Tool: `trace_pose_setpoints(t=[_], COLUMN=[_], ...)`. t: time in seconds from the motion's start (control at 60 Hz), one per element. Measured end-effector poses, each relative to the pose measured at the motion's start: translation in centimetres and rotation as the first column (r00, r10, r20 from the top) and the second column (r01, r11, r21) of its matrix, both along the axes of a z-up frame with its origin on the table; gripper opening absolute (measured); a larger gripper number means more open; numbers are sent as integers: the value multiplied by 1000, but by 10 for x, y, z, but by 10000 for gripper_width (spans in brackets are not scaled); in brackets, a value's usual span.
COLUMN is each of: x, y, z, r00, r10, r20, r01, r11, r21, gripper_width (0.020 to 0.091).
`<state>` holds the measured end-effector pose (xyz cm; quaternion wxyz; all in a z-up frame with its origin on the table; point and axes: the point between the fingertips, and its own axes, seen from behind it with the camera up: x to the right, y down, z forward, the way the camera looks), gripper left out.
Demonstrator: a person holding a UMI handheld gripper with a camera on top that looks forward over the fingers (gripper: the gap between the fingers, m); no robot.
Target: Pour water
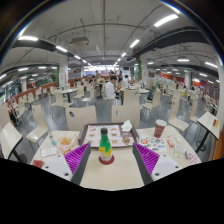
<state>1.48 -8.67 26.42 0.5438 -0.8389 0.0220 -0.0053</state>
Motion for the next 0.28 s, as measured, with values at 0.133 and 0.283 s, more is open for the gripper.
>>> trace_pose_setpoints(t=[0.133, 0.283], x=[7, 25], y=[-19, -23], z=[22, 27], r00=[999, 1000], r10=[-2, -16], r20=[39, 20], r01=[2, 17], r11=[1000, 1000], r21=[-5, -13], gripper_width=[846, 841])
